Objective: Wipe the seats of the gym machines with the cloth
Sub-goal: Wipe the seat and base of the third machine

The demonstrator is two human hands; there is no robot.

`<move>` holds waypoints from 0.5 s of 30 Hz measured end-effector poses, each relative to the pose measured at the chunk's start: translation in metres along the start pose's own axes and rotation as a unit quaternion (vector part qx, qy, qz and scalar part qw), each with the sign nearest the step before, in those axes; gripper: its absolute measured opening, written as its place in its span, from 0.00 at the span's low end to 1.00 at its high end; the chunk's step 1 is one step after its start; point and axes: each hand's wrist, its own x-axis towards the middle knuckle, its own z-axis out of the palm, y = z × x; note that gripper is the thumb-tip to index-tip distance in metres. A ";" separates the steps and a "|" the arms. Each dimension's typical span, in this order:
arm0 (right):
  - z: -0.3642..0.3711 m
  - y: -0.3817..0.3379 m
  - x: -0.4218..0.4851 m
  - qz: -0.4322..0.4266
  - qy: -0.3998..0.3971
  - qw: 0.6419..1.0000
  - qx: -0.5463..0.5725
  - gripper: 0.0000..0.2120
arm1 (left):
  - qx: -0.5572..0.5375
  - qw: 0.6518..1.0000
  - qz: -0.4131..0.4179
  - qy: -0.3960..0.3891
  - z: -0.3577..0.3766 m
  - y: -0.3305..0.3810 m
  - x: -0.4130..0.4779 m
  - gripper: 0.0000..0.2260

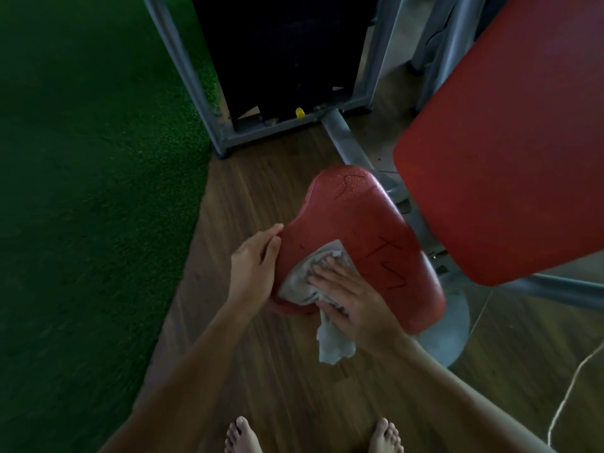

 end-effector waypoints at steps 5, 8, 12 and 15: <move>-0.023 0.017 -0.011 0.110 0.024 0.992 -0.064 0.22 | 0.190 0.981 -0.007 0.027 0.024 0.010 -0.010 0.20; -0.026 0.013 0.001 0.175 0.015 0.984 -0.037 0.23 | 0.185 0.981 -0.006 0.053 0.030 0.012 -0.010 0.19; -0.021 -0.001 0.033 0.187 -0.007 0.981 -0.042 0.22 | 0.142 0.987 -0.005 0.071 0.027 0.010 -0.005 0.19; -0.017 -0.005 0.059 0.157 -0.049 0.983 -0.081 0.26 | 0.124 0.989 -0.002 0.075 0.024 0.006 -0.003 0.18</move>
